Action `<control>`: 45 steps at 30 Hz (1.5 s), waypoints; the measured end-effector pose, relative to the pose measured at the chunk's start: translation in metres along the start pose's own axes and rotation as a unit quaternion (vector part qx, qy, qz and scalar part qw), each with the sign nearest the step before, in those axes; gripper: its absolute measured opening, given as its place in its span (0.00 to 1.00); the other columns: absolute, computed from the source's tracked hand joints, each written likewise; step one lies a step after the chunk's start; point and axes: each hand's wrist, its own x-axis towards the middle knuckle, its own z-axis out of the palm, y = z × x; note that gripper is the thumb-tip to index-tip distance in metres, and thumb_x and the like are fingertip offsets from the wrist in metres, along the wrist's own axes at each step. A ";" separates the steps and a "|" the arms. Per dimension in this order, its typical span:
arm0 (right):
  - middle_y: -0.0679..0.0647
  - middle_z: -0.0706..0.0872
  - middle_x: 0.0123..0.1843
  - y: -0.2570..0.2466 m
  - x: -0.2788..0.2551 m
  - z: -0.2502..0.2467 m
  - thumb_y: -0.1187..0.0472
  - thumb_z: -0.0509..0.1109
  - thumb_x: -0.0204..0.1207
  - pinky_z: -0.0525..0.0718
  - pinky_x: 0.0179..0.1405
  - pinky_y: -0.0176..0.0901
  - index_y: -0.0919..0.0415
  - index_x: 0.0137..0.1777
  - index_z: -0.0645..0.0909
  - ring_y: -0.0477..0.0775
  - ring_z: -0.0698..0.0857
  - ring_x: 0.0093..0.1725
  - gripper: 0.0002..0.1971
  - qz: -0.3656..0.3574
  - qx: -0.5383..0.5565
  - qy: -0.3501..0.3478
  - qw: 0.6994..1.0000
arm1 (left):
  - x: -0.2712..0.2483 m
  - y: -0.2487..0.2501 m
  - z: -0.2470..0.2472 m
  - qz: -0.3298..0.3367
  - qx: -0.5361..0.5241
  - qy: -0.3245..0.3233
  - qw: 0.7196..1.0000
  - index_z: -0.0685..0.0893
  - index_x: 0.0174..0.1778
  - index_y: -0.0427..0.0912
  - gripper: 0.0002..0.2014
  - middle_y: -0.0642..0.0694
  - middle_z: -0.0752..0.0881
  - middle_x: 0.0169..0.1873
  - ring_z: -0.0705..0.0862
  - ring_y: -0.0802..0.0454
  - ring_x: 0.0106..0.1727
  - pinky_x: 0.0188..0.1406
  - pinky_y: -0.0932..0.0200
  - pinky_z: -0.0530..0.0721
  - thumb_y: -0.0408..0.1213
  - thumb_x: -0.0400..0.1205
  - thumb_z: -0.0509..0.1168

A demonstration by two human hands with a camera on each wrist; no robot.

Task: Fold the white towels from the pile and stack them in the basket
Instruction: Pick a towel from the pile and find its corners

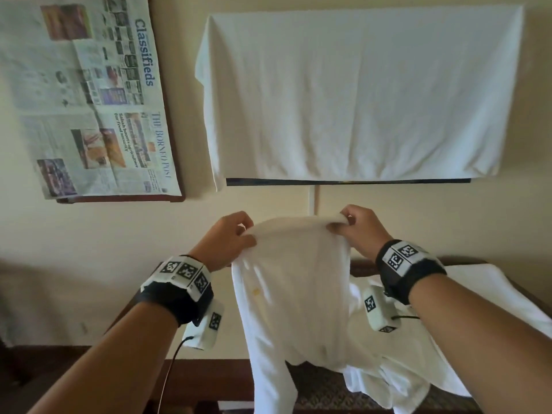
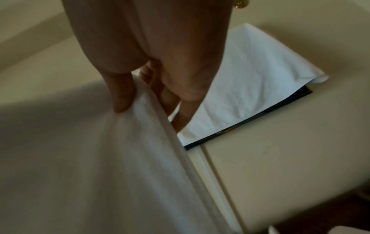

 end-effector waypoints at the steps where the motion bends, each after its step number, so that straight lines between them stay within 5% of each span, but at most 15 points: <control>1: 0.59 0.85 0.38 -0.010 -0.001 0.005 0.61 0.79 0.72 0.77 0.35 0.40 0.66 0.44 0.82 0.51 0.79 0.36 0.10 -0.016 0.027 0.002 0.999 | -0.002 -0.003 0.004 -0.012 0.010 -0.017 1.000 0.81 0.39 0.49 0.09 0.36 0.89 0.38 0.83 0.45 0.35 0.36 0.50 0.84 0.31 0.79 0.72; 4: 0.54 0.90 0.41 -0.042 -0.004 0.018 0.65 0.76 0.74 0.79 0.37 0.32 0.59 0.47 0.85 0.47 0.84 0.38 0.04 -0.081 0.059 -0.014 0.995 | -0.007 -0.005 0.026 -0.021 0.039 -0.045 0.998 0.85 0.43 0.49 0.08 0.46 0.87 0.32 0.83 0.53 0.32 0.37 0.56 0.82 0.44 0.77 0.78; 7: 0.51 0.90 0.42 -0.062 -0.009 0.027 0.65 0.75 0.74 0.82 0.41 0.35 0.56 0.47 0.87 0.43 0.85 0.40 0.05 -0.130 0.046 -0.050 0.989 | -0.012 0.003 0.048 -0.021 -0.138 -0.060 0.988 0.88 0.51 0.40 0.15 0.51 0.88 0.36 0.86 0.57 0.39 0.37 0.66 0.81 0.48 0.78 0.77; 9: 0.51 0.90 0.42 -0.067 -0.011 0.028 0.65 0.76 0.73 0.84 0.44 0.41 0.56 0.46 0.87 0.48 0.87 0.42 0.04 -0.141 0.031 -0.050 0.988 | -0.010 0.012 0.052 -0.010 -0.227 -0.040 0.973 0.87 0.56 0.33 0.17 0.46 0.91 0.45 0.90 0.49 0.49 0.44 0.58 0.87 0.44 0.81 0.75; 12: 0.51 0.88 0.38 -0.064 -0.008 0.021 0.62 0.80 0.71 0.82 0.40 0.41 0.56 0.42 0.84 0.49 0.84 0.38 0.06 -0.148 0.019 -0.044 0.988 | -0.004 0.025 0.041 0.048 -0.241 0.040 0.969 0.91 0.53 0.39 0.08 0.39 0.92 0.48 0.91 0.42 0.51 0.51 0.44 0.89 0.37 0.81 0.75; 15: 0.46 0.84 0.32 -0.055 -0.007 0.018 0.56 0.80 0.71 0.74 0.31 0.31 0.52 0.37 0.84 0.40 0.78 0.30 0.07 -0.128 0.000 -0.052 0.990 | -0.003 0.039 0.025 0.082 -0.186 0.100 0.974 0.92 0.44 0.42 0.04 0.40 0.91 0.43 0.90 0.41 0.47 0.51 0.43 0.88 0.38 0.77 0.77; 19: 0.46 0.76 0.23 -0.009 -0.006 0.024 0.53 0.73 0.78 0.70 0.24 0.32 0.53 0.25 0.74 0.41 0.74 0.22 0.20 -0.081 -0.121 -0.091 0.985 | -0.012 0.060 0.004 0.123 -0.163 0.126 0.971 0.93 0.41 0.52 0.05 0.53 0.92 0.40 0.89 0.48 0.47 0.50 0.48 0.89 0.36 0.76 0.78; 24: 0.49 0.78 0.27 0.067 -0.001 0.024 0.58 0.65 0.82 0.68 0.30 0.42 0.55 0.26 0.73 0.60 0.80 0.36 0.20 0.034 -0.202 -0.083 0.975 | -0.015 0.051 -0.041 0.147 -0.209 0.193 0.947 0.93 0.44 0.54 0.07 0.53 0.91 0.41 0.87 0.52 0.45 0.46 0.51 0.86 0.36 0.77 0.76; 28: 0.52 0.87 0.41 0.027 0.033 0.014 0.72 0.60 0.77 0.82 0.45 0.46 0.63 0.46 0.85 0.53 0.85 0.44 0.12 -0.026 -0.026 0.031 0.999 | -0.005 0.041 -0.028 0.128 -0.211 0.140 0.959 0.91 0.45 0.50 0.10 0.49 0.90 0.41 0.87 0.51 0.44 0.48 0.52 0.84 0.29 0.83 0.70; 31: 0.43 0.86 0.41 -0.031 0.048 -0.005 0.73 0.62 0.77 0.78 0.44 0.29 0.63 0.49 0.86 0.33 0.82 0.41 0.12 -0.120 0.092 0.045 0.988 | 0.013 0.047 -0.001 0.112 -0.239 0.077 0.962 0.91 0.44 0.49 0.08 0.47 0.90 0.41 0.87 0.49 0.45 0.50 0.51 0.83 0.33 0.79 0.68; 33: 0.45 0.89 0.42 -0.058 0.053 -0.016 0.67 0.66 0.79 0.78 0.45 0.28 0.59 0.47 0.87 0.36 0.84 0.43 0.08 -0.192 0.086 0.038 0.977 | 0.026 0.055 0.016 0.110 -0.271 0.064 0.954 0.92 0.45 0.47 0.07 0.47 0.90 0.43 0.87 0.49 0.47 0.52 0.51 0.82 0.37 0.77 0.69; 38: 0.49 0.89 0.36 -0.065 0.064 -0.034 0.61 0.73 0.77 0.83 0.42 0.42 0.59 0.43 0.88 0.50 0.86 0.38 0.04 -0.287 0.035 0.044 0.956 | 0.055 0.079 0.062 0.122 -0.327 0.003 0.937 0.90 0.59 0.41 0.11 0.42 0.91 0.57 0.88 0.47 0.59 0.57 0.55 0.85 0.40 0.87 0.67; 41: 0.52 0.85 0.30 -0.050 0.068 -0.041 0.57 0.74 0.76 0.81 0.37 0.48 0.61 0.39 0.85 0.54 0.83 0.32 0.08 -0.306 -0.007 0.060 0.950 | 0.069 0.088 0.088 0.094 -0.337 -0.009 0.937 0.90 0.58 0.37 0.12 0.36 0.89 0.54 0.87 0.43 0.56 0.59 0.48 0.83 0.41 0.86 0.67; 45: 0.50 0.80 0.26 -0.020 0.060 -0.055 0.56 0.76 0.76 0.75 0.30 0.41 0.63 0.36 0.81 0.50 0.76 0.27 0.12 -0.299 0.002 0.076 0.951 | 0.082 0.097 0.103 0.099 -0.281 0.015 0.955 0.87 0.53 0.29 0.17 0.34 0.88 0.46 0.85 0.43 0.48 0.52 0.44 0.82 0.42 0.82 0.66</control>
